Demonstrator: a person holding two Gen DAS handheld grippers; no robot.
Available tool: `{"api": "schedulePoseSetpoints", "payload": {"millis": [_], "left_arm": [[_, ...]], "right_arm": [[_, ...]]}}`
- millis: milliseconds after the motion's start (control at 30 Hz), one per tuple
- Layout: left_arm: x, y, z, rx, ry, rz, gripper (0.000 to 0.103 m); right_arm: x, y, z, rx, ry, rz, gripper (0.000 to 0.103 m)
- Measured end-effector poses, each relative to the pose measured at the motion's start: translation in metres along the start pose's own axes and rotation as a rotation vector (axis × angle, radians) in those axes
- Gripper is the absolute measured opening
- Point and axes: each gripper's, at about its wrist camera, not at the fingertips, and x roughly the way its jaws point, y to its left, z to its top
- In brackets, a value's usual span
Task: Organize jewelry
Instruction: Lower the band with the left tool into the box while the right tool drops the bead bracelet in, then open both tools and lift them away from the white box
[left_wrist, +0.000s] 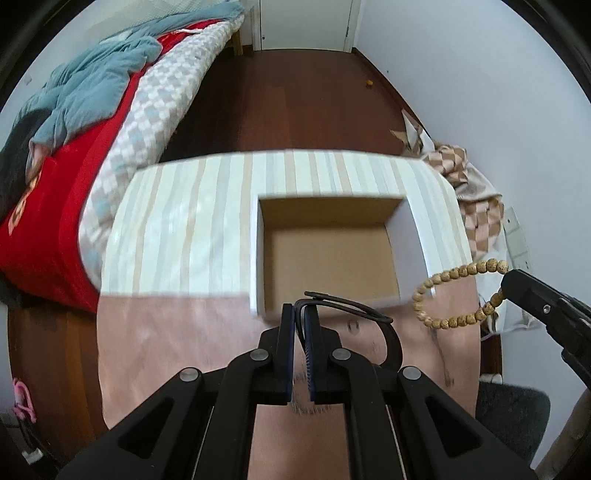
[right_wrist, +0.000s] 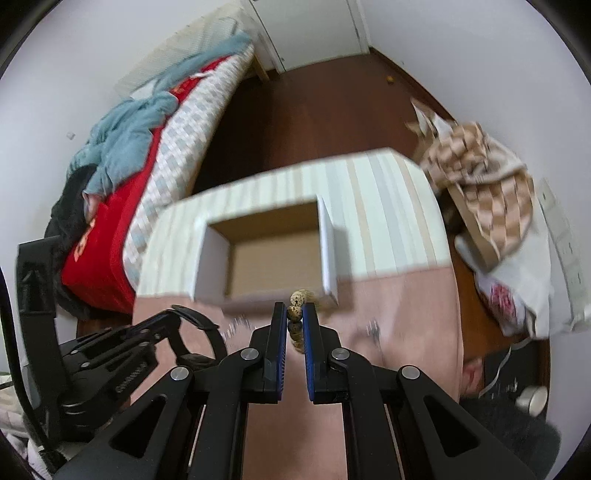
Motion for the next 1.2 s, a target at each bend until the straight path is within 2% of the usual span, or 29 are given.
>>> {"api": "schedulePoseSetpoints", "payload": {"millis": [200,333,367,467,500,533,567,600,633,667,700,767,800,867,900,967,1033,1200], "left_arm": [[0.033,0.008,0.039,-0.027,0.045,-0.016,0.003],[0.057,0.014,0.055,-0.047,0.093,-0.046,0.005],[0.061,0.013,0.058,-0.052,0.108,-0.049,0.008],[0.069,0.014,0.063,-0.072,0.136,-0.052,0.009],[0.069,0.015,0.064,-0.078,0.135,-0.057,0.013],[0.068,0.015,0.065,-0.084,0.133,-0.058,0.017],[0.066,0.015,0.067,-0.086,0.126,-0.066,0.034],[0.063,0.015,0.068,-0.086,0.114,-0.067,0.06],[0.06,0.015,0.068,-0.089,0.102,-0.058,0.072],[0.056,0.016,0.069,-0.091,0.085,-0.062,0.08],[0.053,0.016,0.069,-0.09,0.077,-0.056,0.08],[0.049,0.016,0.069,-0.089,0.079,-0.036,0.085],[0.047,0.017,0.068,-0.088,0.072,-0.026,0.093],[0.04,0.018,0.065,-0.076,0.042,0.018,0.101],[0.037,0.019,0.062,-0.069,0.025,0.041,0.102],[0.033,0.02,0.054,-0.057,-0.01,0.093,0.102],[0.033,0.023,0.044,-0.053,-0.023,0.122,0.102],[0.036,0.026,0.026,-0.049,-0.022,0.158,0.102]], "right_arm": [[0.037,0.011,0.046,-0.023,0.026,0.009,0.009],[0.069,0.013,0.06,-0.028,0.066,0.008,0.009],[0.075,0.012,0.061,-0.028,0.074,0.009,0.009],[0.093,0.009,0.066,-0.016,0.11,0.042,0.009],[0.099,0.007,0.069,-0.002,0.126,0.058,0.009],[0.106,0.004,0.071,0.009,0.15,0.08,0.01],[0.11,0.002,0.071,0.019,0.171,0.092,0.01],[0.115,0.001,0.071,0.029,0.193,0.101,0.01],[0.118,-0.001,0.07,0.036,0.21,0.11,0.011],[0.117,-0.003,0.069,0.038,0.213,0.109,0.017],[0.117,-0.004,0.068,0.036,0.213,0.109,0.022],[0.114,-0.005,0.066,0.034,0.21,0.097,0.046],[0.112,-0.006,0.064,0.029,0.202,0.08,0.049],[0.107,-0.007,0.06,0.018,0.19,0.025,0.056],[0.105,-0.008,0.058,0.007,0.183,-0.013,0.059],[0.101,-0.009,0.051,-0.024,0.171,-0.098,0.08],[0.102,-0.007,0.042,-0.061,0.162,-0.182,0.093],[0.105,0.002,0.026,-0.126,0.132,-0.282,0.099]]}}
